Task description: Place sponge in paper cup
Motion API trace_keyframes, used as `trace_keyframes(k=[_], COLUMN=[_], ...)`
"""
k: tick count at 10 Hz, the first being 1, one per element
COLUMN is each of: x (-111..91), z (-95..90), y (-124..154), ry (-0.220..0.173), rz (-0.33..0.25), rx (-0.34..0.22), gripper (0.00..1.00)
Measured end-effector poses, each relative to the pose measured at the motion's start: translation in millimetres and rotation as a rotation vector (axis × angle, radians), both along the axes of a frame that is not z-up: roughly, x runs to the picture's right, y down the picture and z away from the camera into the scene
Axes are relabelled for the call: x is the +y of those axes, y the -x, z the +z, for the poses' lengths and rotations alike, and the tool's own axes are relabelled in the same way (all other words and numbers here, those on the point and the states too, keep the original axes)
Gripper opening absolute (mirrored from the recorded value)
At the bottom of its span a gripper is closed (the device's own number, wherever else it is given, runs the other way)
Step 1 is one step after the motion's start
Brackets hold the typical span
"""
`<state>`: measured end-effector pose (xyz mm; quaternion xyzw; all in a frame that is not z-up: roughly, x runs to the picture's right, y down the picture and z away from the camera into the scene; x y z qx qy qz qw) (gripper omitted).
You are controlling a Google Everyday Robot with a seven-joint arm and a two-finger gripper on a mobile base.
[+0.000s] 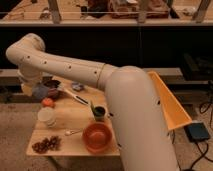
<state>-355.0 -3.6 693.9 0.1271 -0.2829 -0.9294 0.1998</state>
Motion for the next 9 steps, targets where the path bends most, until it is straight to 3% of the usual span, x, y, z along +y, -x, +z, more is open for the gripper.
trace_keyframes(k=[4, 9], x=[61.6, 82.7], z=[8.7, 39.7], y=[-5.7, -11.7], ry=[0.025, 0.071], rz=[-0.098, -0.146], rx=[-0.006, 0.026], gripper=[0.50, 0.50])
